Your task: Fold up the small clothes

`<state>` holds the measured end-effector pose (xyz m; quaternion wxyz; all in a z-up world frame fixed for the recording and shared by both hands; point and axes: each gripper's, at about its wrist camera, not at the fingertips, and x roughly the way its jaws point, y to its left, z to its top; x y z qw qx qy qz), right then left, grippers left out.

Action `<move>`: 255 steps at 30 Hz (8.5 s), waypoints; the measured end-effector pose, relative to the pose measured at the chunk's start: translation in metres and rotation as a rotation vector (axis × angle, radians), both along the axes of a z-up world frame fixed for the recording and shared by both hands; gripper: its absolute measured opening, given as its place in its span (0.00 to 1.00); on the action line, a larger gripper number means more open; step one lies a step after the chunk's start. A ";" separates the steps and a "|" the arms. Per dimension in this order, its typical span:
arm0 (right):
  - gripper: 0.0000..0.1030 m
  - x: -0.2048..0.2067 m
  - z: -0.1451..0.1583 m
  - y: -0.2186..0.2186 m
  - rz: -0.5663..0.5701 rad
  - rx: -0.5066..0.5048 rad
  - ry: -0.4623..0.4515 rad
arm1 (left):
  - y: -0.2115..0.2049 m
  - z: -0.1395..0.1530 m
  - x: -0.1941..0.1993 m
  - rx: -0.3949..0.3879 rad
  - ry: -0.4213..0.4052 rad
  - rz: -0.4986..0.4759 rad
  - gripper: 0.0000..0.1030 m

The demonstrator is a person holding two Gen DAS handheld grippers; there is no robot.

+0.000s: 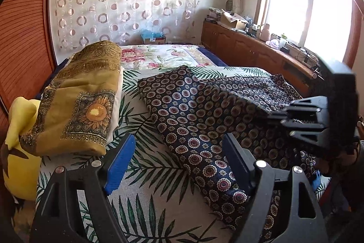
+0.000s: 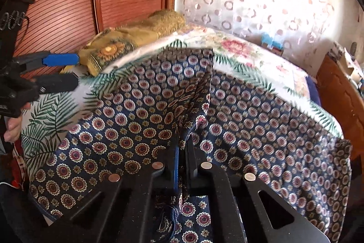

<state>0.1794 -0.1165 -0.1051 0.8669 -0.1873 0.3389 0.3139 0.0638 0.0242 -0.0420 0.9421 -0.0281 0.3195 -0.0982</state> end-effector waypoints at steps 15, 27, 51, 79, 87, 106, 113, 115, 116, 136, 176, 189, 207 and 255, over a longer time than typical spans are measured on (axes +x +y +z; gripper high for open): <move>0.03 -0.027 0.008 -0.085 -0.136 0.006 -0.034 | -0.026 -0.001 0.007 0.008 0.011 -0.069 0.77; 0.03 -0.053 -0.001 -0.168 -0.315 0.030 0.015 | -0.072 0.000 0.030 0.037 0.036 -0.178 0.77; 0.04 -0.080 0.022 -0.164 -0.489 -0.031 -0.005 | -0.109 -0.003 0.046 0.029 0.057 -0.215 0.77; 0.21 0.091 0.041 -0.122 -0.319 -0.003 0.077 | -0.115 -0.008 0.135 0.062 0.102 -0.203 0.77; 0.02 0.085 0.048 -0.145 -0.339 -0.001 0.004 | -0.120 -0.016 0.145 0.073 0.127 -0.215 0.77; 0.49 0.108 0.027 -0.148 -0.385 -0.026 0.069 | -0.108 -0.031 0.204 0.030 0.201 -0.176 0.77; 0.49 0.120 0.023 -0.155 -0.378 0.029 0.117 | -0.107 -0.035 0.213 0.039 0.208 -0.190 0.77; 0.49 0.122 0.023 -0.155 -0.369 0.033 0.124 | -0.107 -0.036 0.215 0.039 0.209 -0.195 0.77; 0.49 0.123 0.022 -0.154 -0.365 0.031 0.128 | -0.107 -0.036 0.215 0.039 0.210 -0.196 0.77; 0.09 0.105 0.023 -0.121 -0.186 0.005 0.117 | -0.118 -0.026 0.210 -0.022 0.184 -0.289 0.04; 0.07 -0.087 0.275 -0.023 0.049 0.178 -0.368 | 0.044 0.173 0.054 0.014 -0.316 -0.018 0.05; 0.28 0.036 0.147 0.006 -0.209 -0.034 -0.120 | 0.045 0.056 0.116 0.098 -0.031 0.022 0.63; 0.57 -0.050 0.122 -0.081 -0.225 0.049 0.045 | 0.028 -0.020 0.044 0.114 0.092 0.055 0.63; 0.34 -0.128 0.083 -0.096 -0.265 -0.010 0.132 | 0.015 -0.064 -0.048 -0.106 0.184 -0.066 0.20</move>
